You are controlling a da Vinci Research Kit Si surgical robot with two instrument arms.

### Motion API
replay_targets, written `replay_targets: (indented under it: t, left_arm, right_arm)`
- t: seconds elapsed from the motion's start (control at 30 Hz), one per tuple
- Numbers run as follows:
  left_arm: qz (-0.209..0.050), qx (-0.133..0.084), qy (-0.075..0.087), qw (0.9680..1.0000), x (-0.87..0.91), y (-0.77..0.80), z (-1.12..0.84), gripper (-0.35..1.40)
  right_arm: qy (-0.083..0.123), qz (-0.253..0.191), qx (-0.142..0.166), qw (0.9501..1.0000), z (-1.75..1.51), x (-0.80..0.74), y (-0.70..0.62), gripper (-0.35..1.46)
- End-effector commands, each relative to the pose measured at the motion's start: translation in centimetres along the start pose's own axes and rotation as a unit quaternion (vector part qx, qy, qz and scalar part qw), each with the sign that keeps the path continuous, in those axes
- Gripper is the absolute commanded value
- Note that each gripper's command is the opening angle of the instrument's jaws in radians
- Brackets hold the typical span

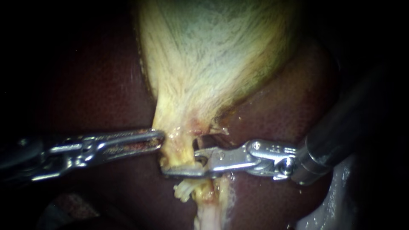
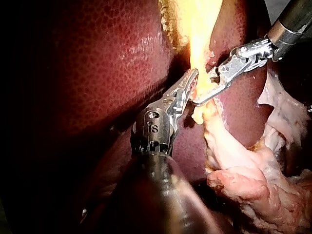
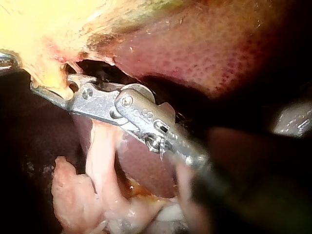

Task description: Going back third clip left tube

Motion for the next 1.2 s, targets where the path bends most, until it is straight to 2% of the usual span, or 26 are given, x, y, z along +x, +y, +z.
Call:
replay_targets:
  t: [0.03,0.17,0.27,0.43,0.63,0.87,1.03,1.2]
  left_arm:
    - [0.000,0.000,0.000,1.0000,0.00,0.00,0.00,-0.35]
    - [0.000,0.000,0.000,1.0000,0.00,0.00,0.00,-0.35]
    - [0.000,0.000,0.000,1.0000,0.00,0.00,0.00,-0.35]
    - [0.000,0.000,0.000,1.0000,0.00,0.01,0.00,-0.35]
    - [0.000,0.000,0.000,1.0000,0.00,0.01,-0.01,-0.35]
    - [0.000,0.001,0.000,1.0000,0.00,0.01,-0.02,-0.35]
    - [0.000,0.001,0.000,1.0000,0.01,0.01,-0.02,-0.35]
    - [0.000,0.001,0.000,1.0000,0.01,0.02,-0.04,-0.35]
  right_arm:
    - [0.000,0.000,0.000,1.0000,0.00,0.00,0.00,-0.35]
    - [0.000,0.000,0.000,1.0000,0.01,-0.01,0.00,-0.16]
    - [0.000,-0.001,-0.001,1.0000,0.03,-0.04,0.02,0.08]
    - [-0.001,-0.034,-0.002,0.9994,0.04,-0.06,0.08,0.41]
    - [-0.002,-0.062,-0.001,0.9981,-0.01,-0.11,0.14,0.50]
    - [-0.004,-0.065,0.002,0.9978,-0.11,-0.25,0.14,0.53]
    - [-0.005,-0.075,0.009,0.9971,-0.29,-0.30,0.09,0.53]
    - [-0.003,-0.084,-0.001,0.9964,-0.64,-0.34,-0.01,0.54]
